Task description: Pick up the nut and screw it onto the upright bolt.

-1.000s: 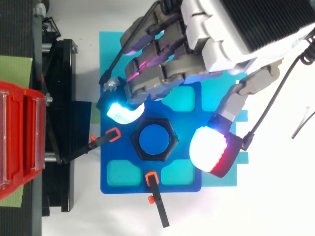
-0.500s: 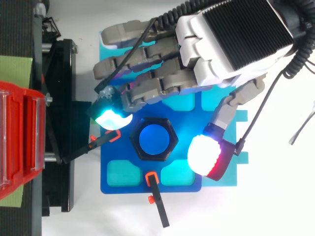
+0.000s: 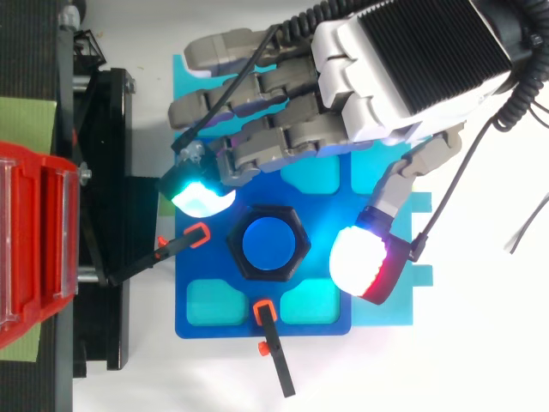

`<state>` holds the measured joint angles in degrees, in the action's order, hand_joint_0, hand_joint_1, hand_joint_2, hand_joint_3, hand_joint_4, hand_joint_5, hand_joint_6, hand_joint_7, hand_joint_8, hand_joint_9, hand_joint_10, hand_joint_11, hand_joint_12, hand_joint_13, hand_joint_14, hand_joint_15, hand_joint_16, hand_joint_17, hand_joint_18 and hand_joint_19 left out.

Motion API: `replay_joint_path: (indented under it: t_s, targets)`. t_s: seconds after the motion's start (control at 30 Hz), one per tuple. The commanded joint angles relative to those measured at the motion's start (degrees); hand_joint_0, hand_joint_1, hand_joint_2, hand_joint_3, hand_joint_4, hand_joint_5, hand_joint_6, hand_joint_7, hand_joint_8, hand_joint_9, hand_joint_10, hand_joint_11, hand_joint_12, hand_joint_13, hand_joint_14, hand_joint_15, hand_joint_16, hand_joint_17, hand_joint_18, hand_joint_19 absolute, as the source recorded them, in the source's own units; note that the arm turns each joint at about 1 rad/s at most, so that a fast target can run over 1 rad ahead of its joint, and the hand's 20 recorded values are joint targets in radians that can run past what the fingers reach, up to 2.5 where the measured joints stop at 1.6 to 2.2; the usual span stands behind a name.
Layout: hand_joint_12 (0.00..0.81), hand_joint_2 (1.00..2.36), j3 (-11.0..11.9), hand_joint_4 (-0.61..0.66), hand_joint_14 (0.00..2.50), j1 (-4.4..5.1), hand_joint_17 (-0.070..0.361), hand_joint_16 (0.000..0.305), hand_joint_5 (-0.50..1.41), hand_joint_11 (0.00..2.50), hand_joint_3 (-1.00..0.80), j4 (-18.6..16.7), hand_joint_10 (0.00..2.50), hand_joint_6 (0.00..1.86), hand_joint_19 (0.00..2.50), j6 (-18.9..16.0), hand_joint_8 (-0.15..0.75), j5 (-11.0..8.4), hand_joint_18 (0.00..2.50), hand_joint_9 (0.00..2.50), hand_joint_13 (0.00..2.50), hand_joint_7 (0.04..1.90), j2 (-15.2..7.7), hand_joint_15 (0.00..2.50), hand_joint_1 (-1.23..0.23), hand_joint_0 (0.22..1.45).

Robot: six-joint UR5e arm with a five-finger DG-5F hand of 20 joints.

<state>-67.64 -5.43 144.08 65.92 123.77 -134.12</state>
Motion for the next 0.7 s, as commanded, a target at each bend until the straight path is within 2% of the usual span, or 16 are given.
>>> replay_joint_path:
  t_s: [0.0, 0.3, 0.37, 0.57, 0.67]
  targets:
    - [0.364, 1.0, -0.9, 0.25, 0.0, -0.11, 0.1, 0.044, -0.14, 0.0, -0.5, -0.3, 0.0, 0.5, 0.0, 0.0, 0.269, 0.07, 0.0, 0.54, 0.21, 0.65, 0.0, 0.0, -0.26, 0.41]
    - [0.372, 1.0, -0.9, 0.33, 0.0, -0.28, 0.099, 0.044, -0.07, 0.0, -0.5, 0.0, 0.0, 0.5, 0.0, 0.0, 0.301, 0.07, 0.0, 0.65, 0.29, 0.97, 0.0, 0.0, -0.25, 0.42]
    - [0.376, 1.0, -0.9, 0.32, 0.0, -0.28, 0.099, 0.044, -0.05, 0.0, -0.5, -0.3, 0.0, 0.5, 0.0, -0.1, 0.309, -0.02, 0.0, 0.69, 0.32, 1.08, 0.0, 0.0, -0.25, 0.42]
    - [0.372, 1.0, -0.8, 0.31, 0.0, -0.46, 0.097, 0.043, -0.02, 0.0, -0.5, -0.4, 0.0, 0.51, 0.0, -0.1, 0.319, 0.16, 0.0, 0.76, 0.4, 1.21, 0.0, 0.0, -0.24, 0.43]
    - [0.366, 1.0, -0.8, 0.27, 0.0, -0.55, 0.094, 0.042, 0.0, 0.0, -0.5, -0.3, 0.0, 0.5, 0.0, -0.1, 0.324, 0.16, 0.08, 0.81, 0.46, 1.31, 0.0, 0.0, -0.24, 0.43]
